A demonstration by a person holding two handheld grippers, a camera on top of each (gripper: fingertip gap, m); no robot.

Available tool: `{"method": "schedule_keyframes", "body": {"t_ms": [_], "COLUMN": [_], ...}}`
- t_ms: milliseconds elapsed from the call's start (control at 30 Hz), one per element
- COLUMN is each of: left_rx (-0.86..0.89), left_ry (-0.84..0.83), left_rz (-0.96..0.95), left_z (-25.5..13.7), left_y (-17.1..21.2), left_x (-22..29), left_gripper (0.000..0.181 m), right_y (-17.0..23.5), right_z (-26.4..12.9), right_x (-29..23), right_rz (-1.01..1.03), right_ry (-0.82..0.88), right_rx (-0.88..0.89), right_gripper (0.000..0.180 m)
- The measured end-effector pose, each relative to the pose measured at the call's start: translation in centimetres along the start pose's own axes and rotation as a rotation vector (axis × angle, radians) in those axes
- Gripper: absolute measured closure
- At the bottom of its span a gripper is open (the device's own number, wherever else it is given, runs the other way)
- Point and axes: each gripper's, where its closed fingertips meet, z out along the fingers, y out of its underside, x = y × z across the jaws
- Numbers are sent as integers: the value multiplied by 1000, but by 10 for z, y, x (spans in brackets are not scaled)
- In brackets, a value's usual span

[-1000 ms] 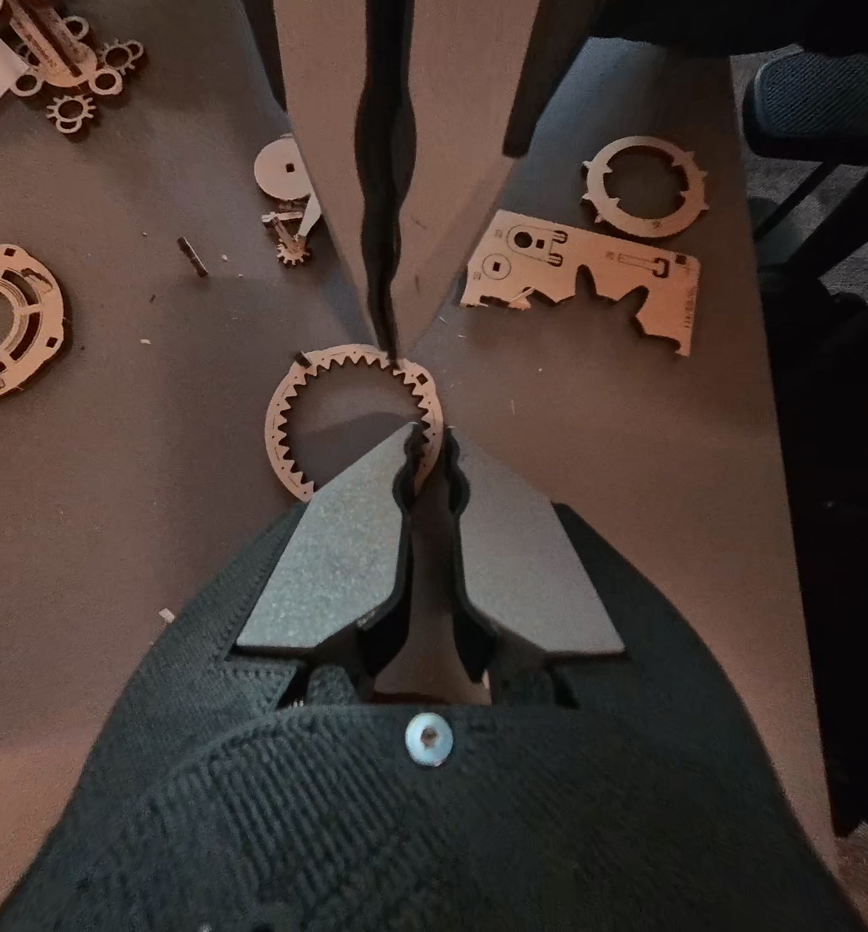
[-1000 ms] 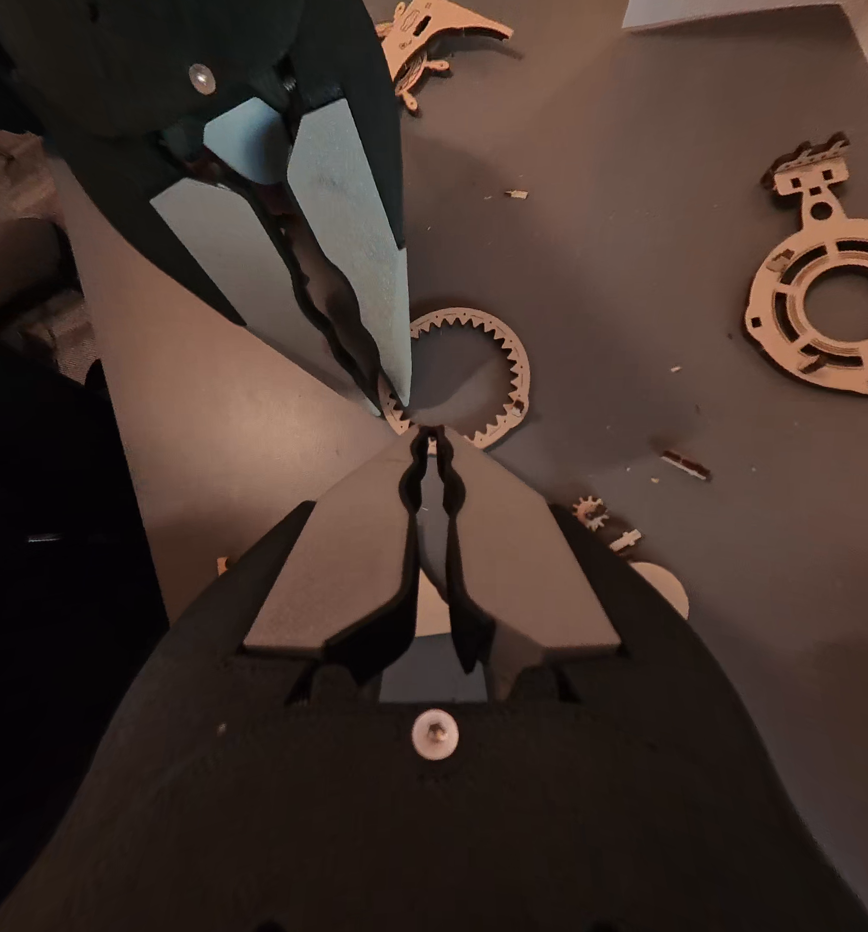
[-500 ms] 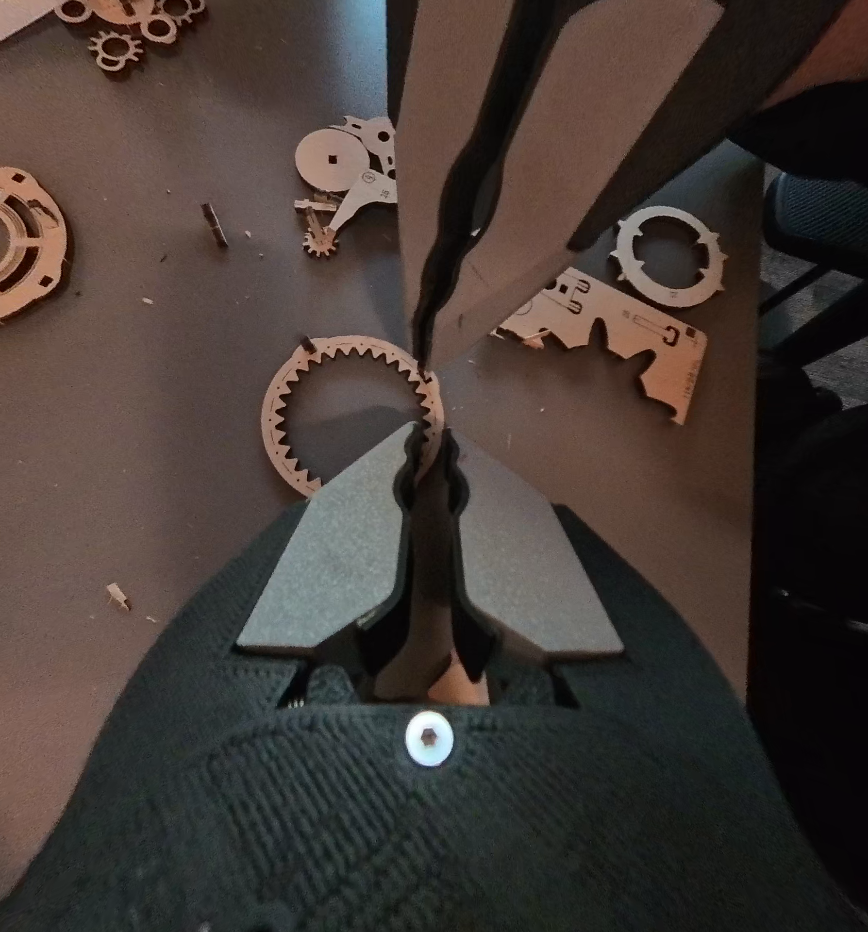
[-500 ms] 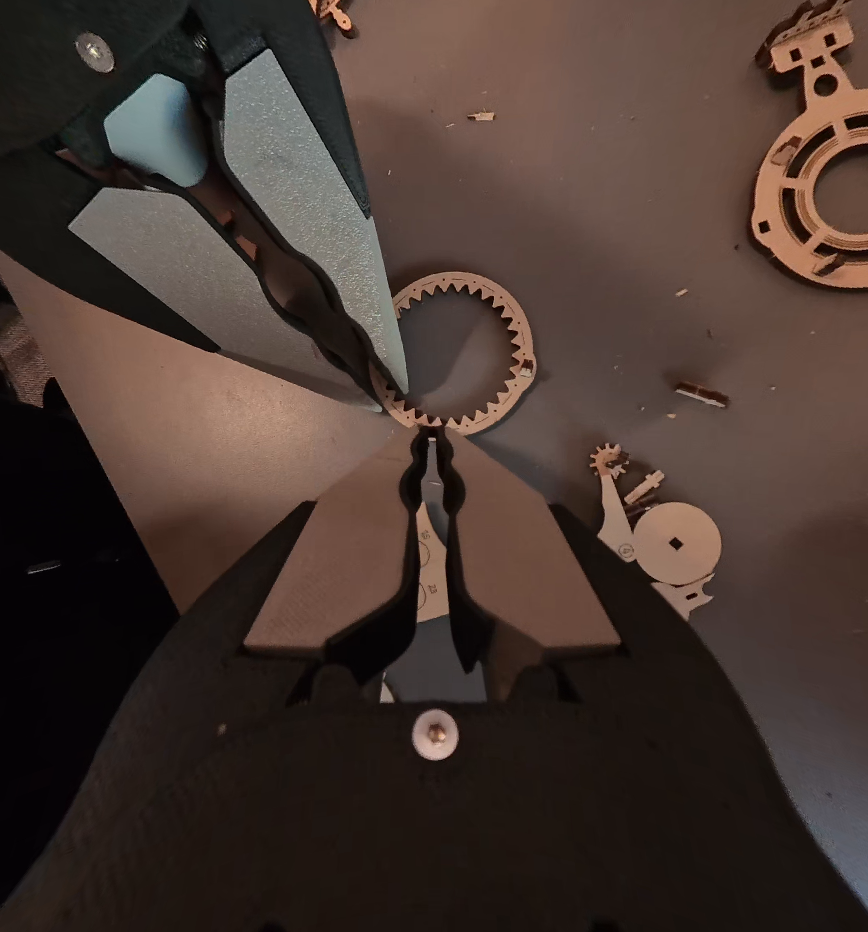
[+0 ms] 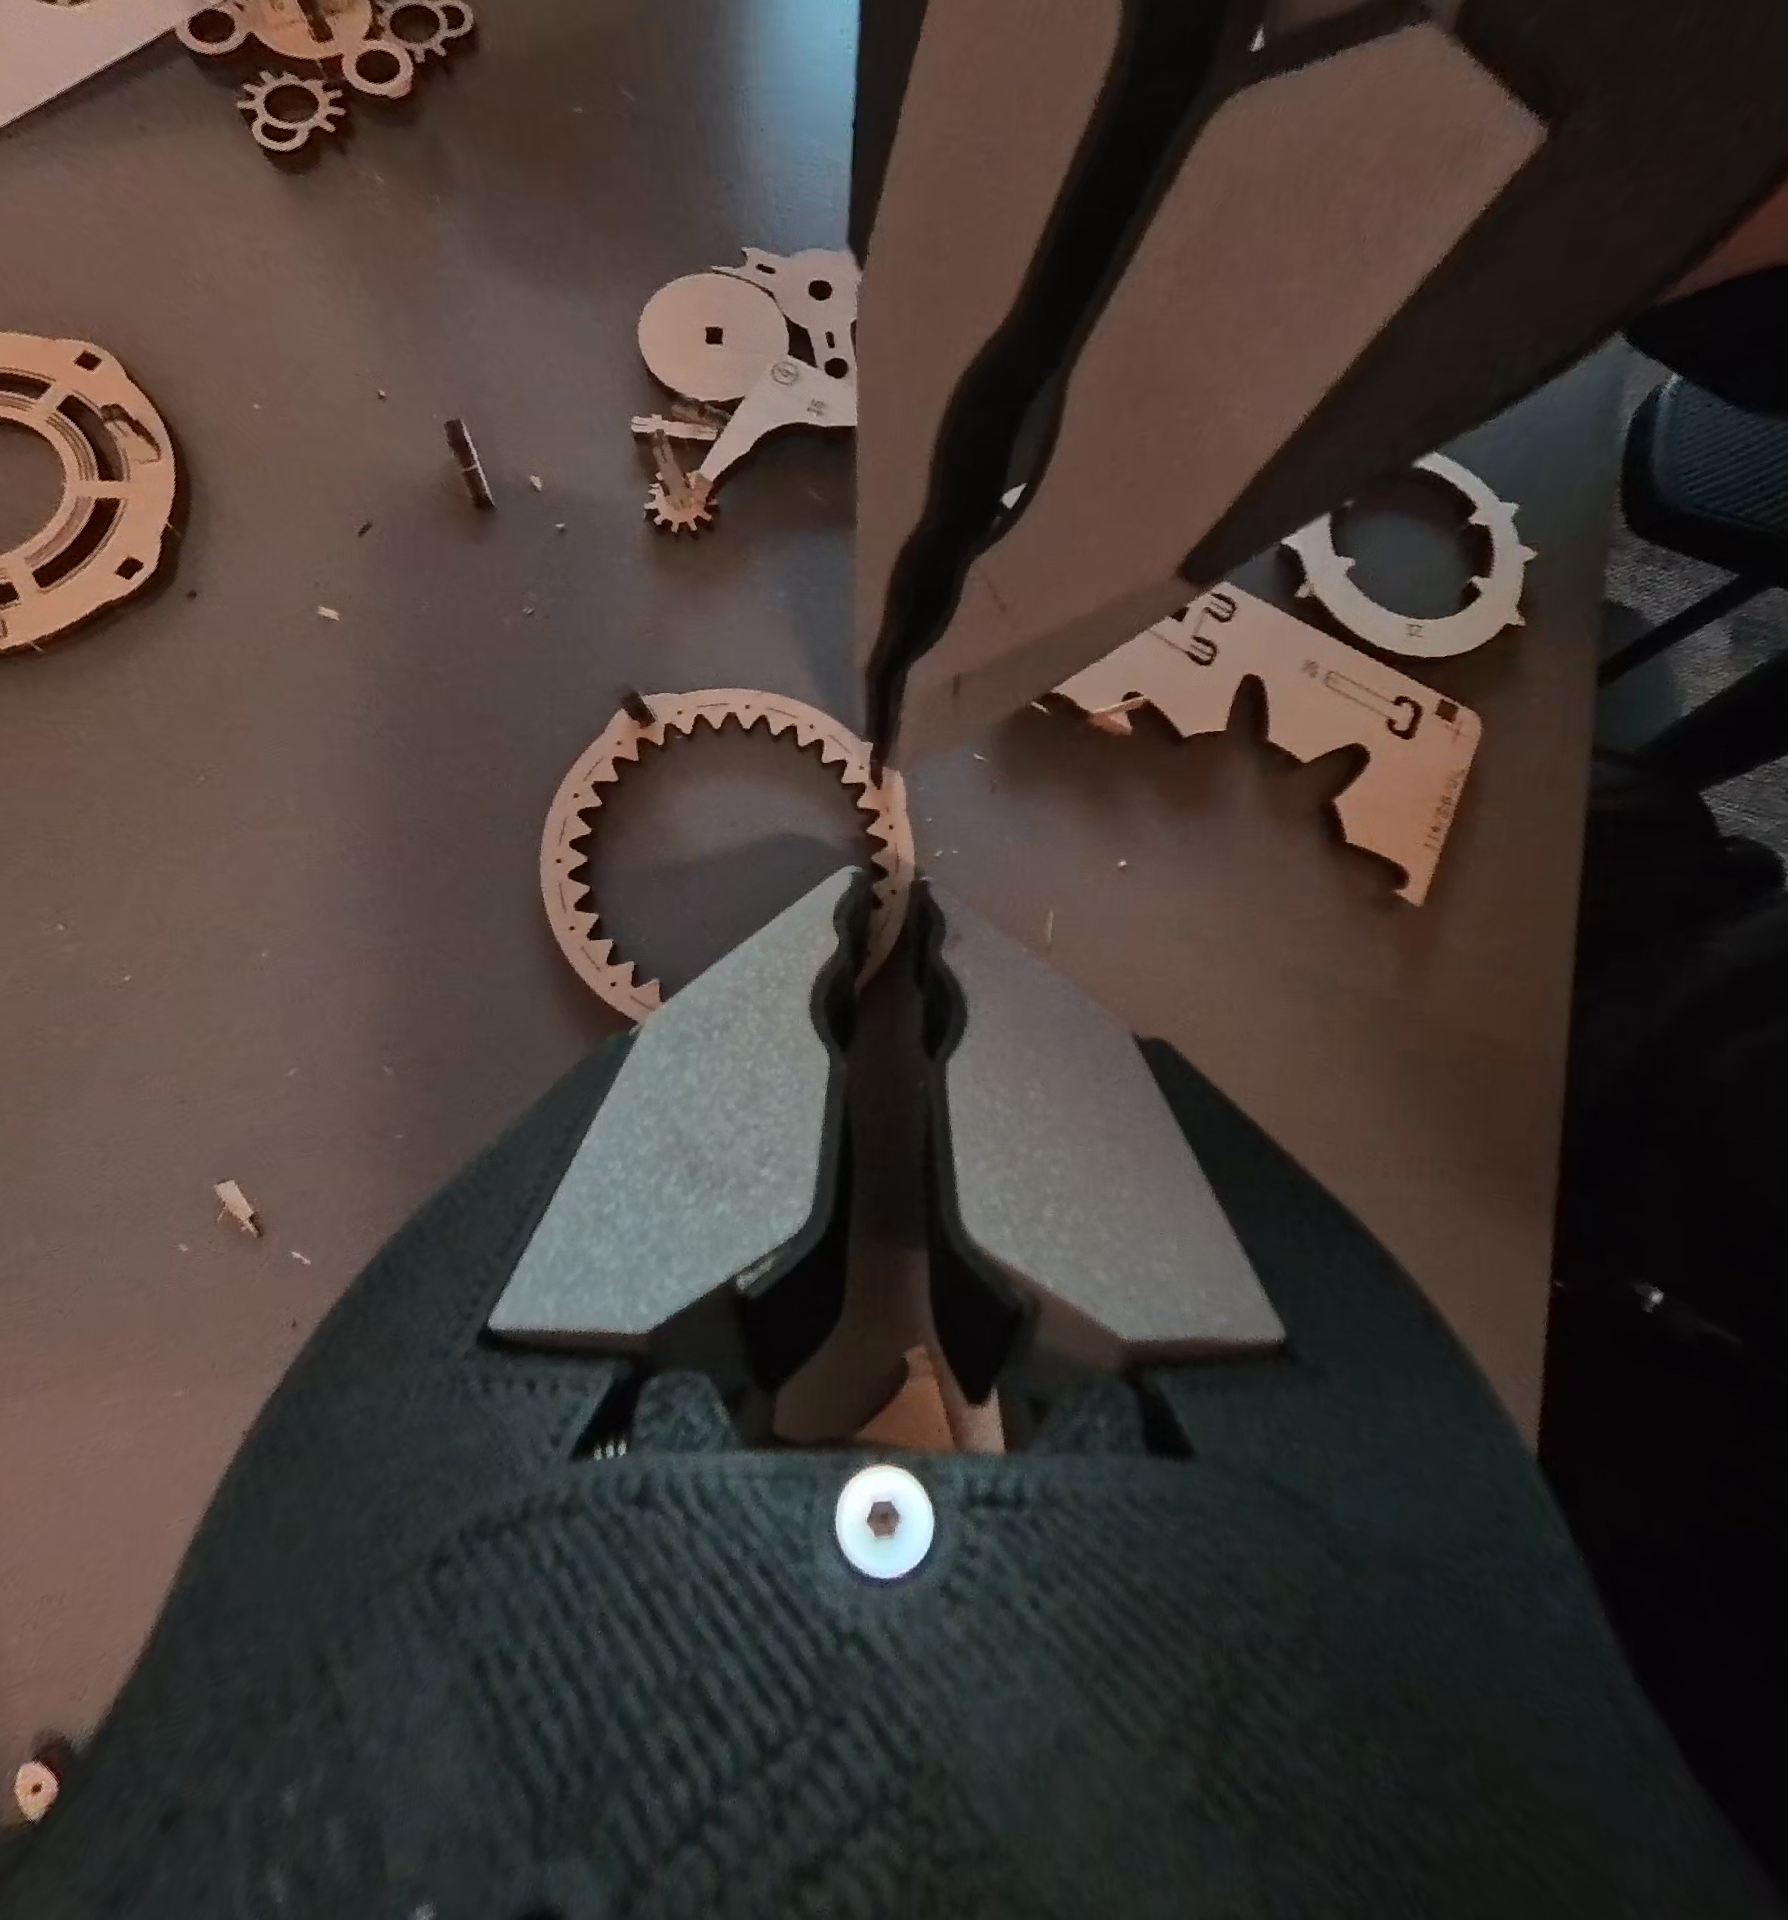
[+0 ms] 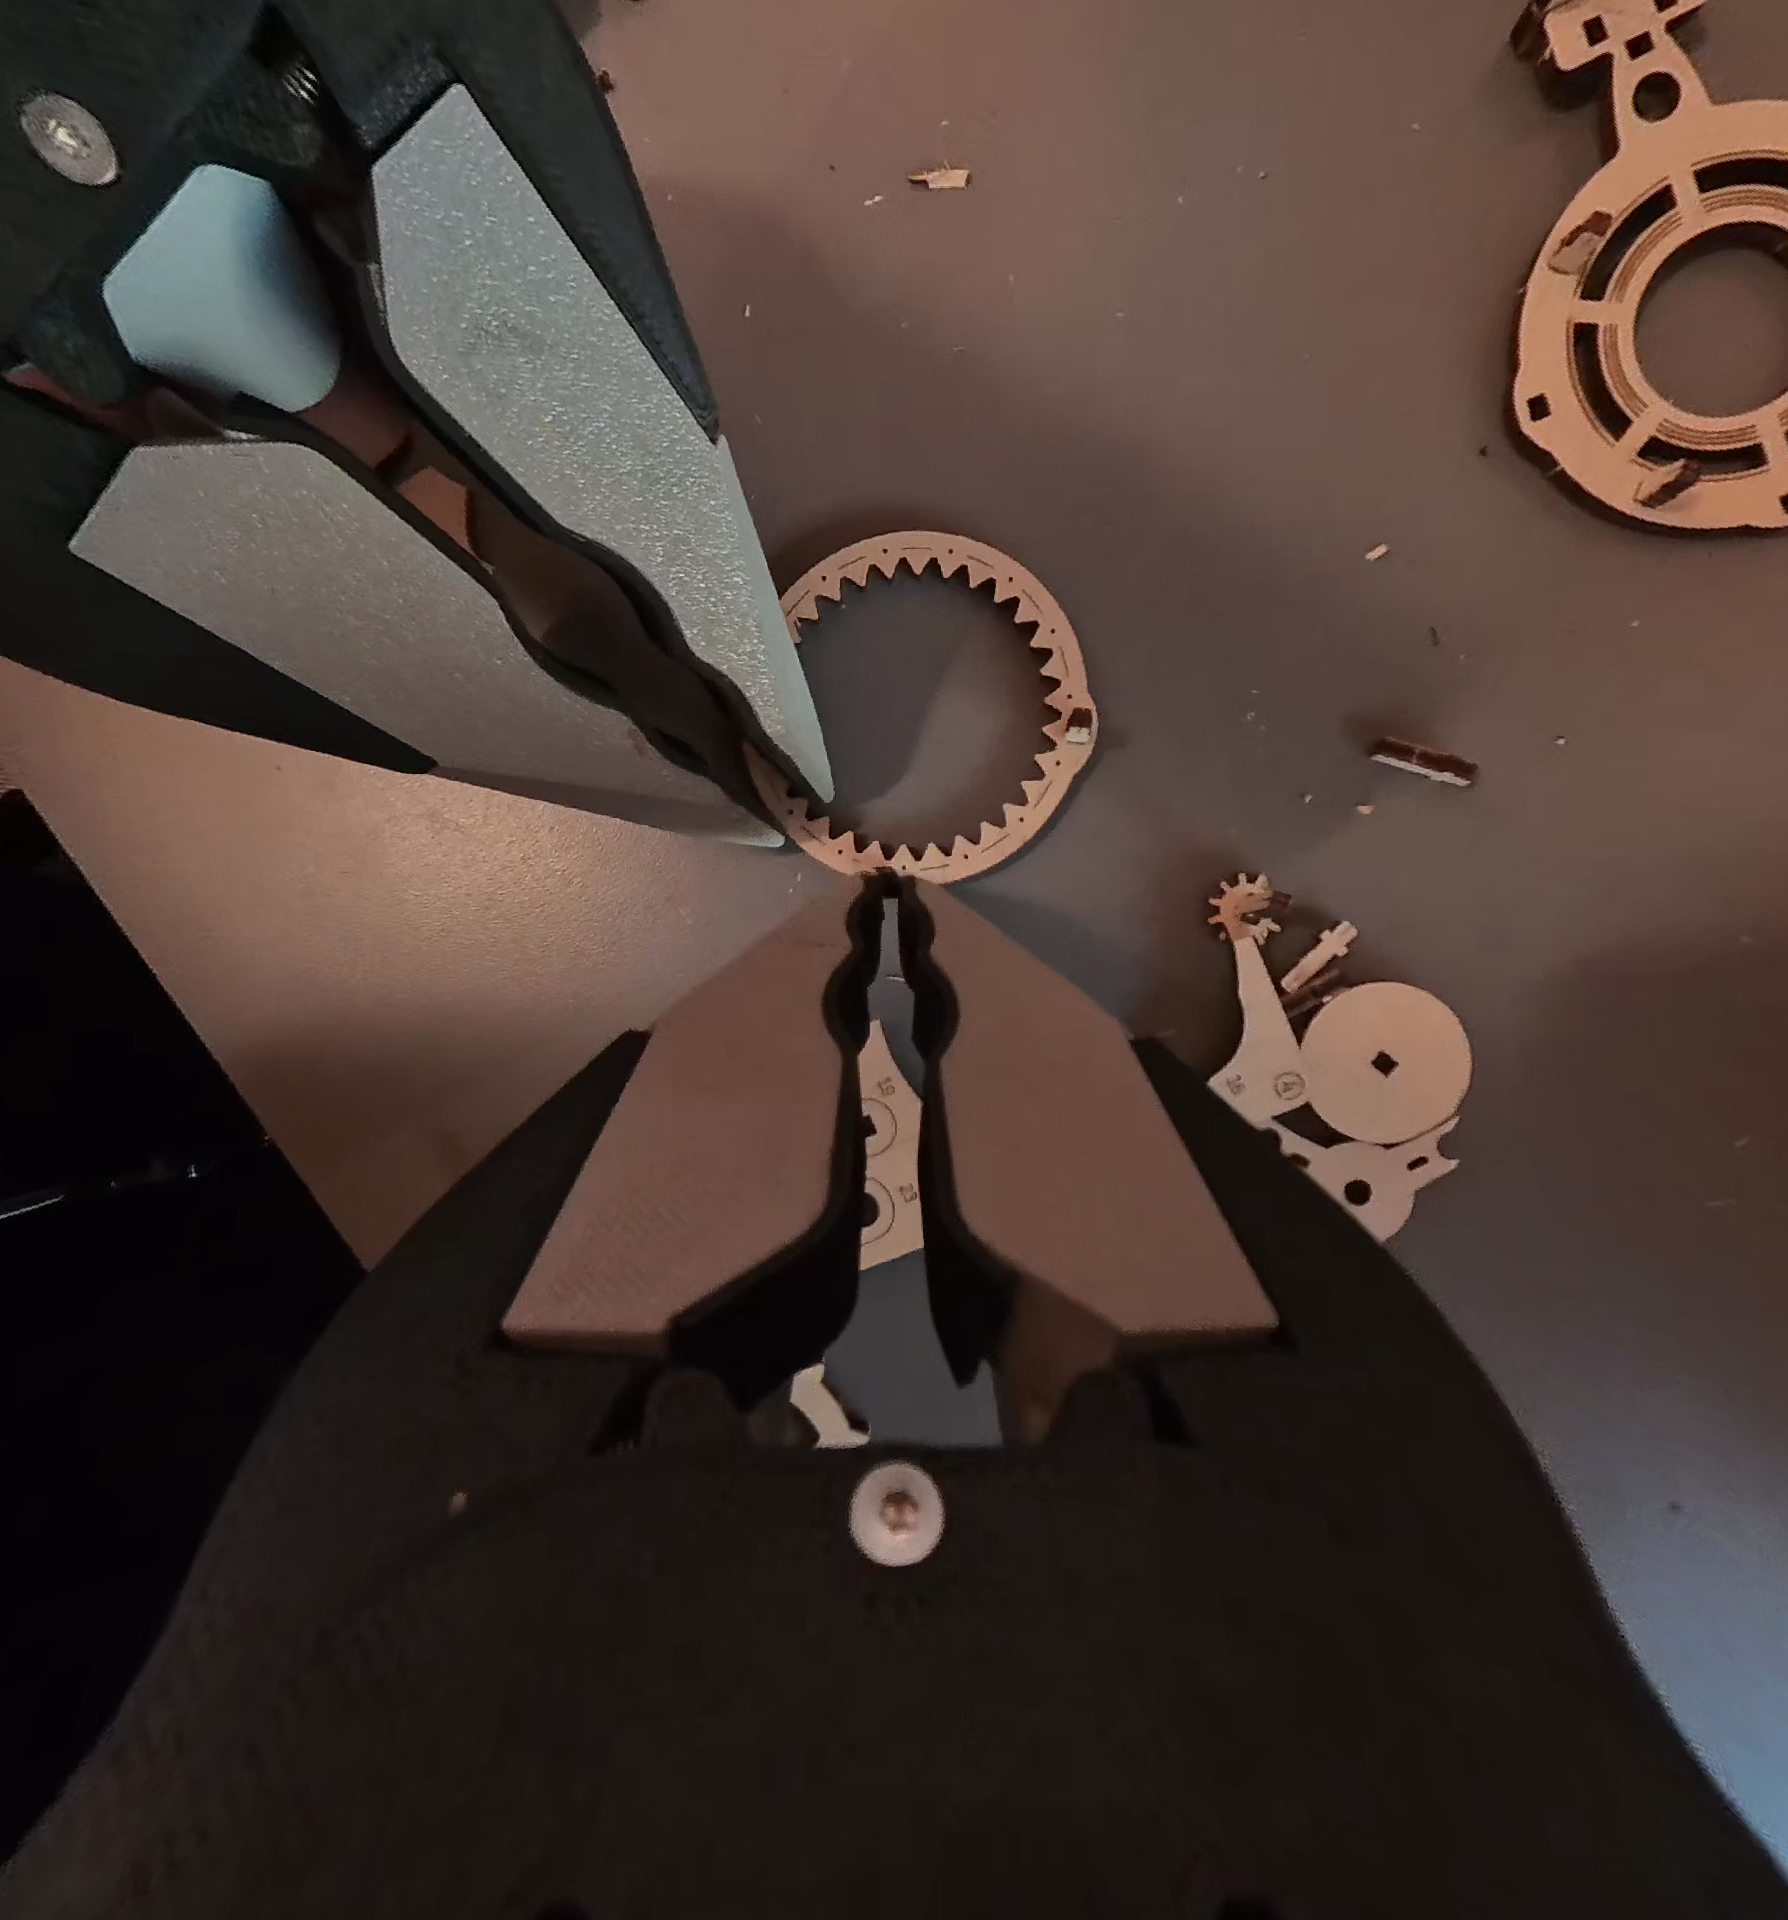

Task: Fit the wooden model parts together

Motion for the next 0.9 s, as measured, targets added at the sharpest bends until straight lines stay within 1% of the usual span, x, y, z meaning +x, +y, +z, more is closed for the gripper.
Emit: {"method": "schedule_keyframes", "body": {"t_ms": [400,700,900], "left_rx": [9,14,27], "left_ry": [1,3,33], "left_rz": [17,13,-6], "left_z": [1,1,1], "left_y": [-1,-1,-1], "left_x": [0,0,4], "left_gripper": [176,176,176], "right_y": [-1,-4,-4], "right_z": [0,1,7], "right_x": [2,2,-1], "right_rz": [-34,-135,-142], "right_ry": [63,128,88], "right_rx": [-41,-107,-142], "right_gripper": [180,180,180]}}
